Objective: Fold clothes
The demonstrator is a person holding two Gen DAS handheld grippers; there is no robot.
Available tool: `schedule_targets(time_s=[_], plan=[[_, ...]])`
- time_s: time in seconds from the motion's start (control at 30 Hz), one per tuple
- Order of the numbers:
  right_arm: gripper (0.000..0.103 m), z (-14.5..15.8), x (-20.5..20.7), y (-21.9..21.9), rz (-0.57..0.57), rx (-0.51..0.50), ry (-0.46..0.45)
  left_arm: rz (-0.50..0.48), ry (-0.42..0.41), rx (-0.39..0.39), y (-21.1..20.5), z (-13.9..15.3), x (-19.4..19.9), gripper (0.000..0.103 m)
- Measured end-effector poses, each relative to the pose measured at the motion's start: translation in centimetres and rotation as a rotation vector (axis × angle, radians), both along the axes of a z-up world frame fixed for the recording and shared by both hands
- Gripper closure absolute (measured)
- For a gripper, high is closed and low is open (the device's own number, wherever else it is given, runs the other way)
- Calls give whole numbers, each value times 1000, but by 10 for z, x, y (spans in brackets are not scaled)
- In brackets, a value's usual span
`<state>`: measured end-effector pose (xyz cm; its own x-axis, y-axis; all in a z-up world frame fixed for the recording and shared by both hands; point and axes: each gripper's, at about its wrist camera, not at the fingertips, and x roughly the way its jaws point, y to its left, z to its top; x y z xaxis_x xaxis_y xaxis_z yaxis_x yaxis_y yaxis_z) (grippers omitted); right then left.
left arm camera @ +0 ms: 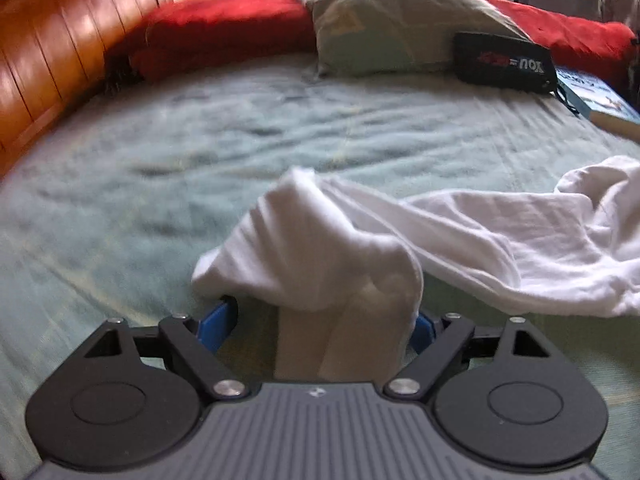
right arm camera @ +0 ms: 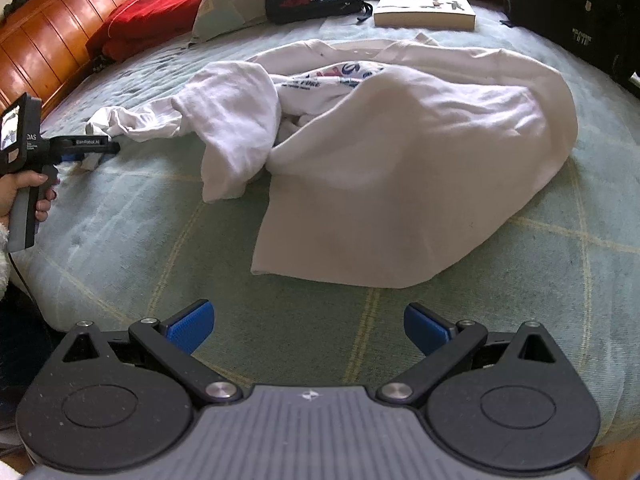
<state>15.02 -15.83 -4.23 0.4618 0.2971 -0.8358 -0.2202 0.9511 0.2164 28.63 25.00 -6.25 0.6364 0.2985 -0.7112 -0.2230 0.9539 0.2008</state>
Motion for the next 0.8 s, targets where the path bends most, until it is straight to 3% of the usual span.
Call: schedule_targets(time_s=[0.07,0.17,0.27,0.33,0.43,0.8], plan=[[0,-2,0,2,5,-4,6,43,-6,111,-4,1,1,15],[0,-4,-1,1,9,-8,4,101,7,184,0,4,2,16],[0,-6,1,-1,1,0,9,31,14,101,-2,6,2,17],[0,-8,2,-1,-2,5,13,40,22,94,-3,2,6,16],[0,-8,1,0,9,-5,10,116,30,140,3,-5,12,16],[0,-8,4,-12,-17,14,2,226,75,362,46,8,13,17]])
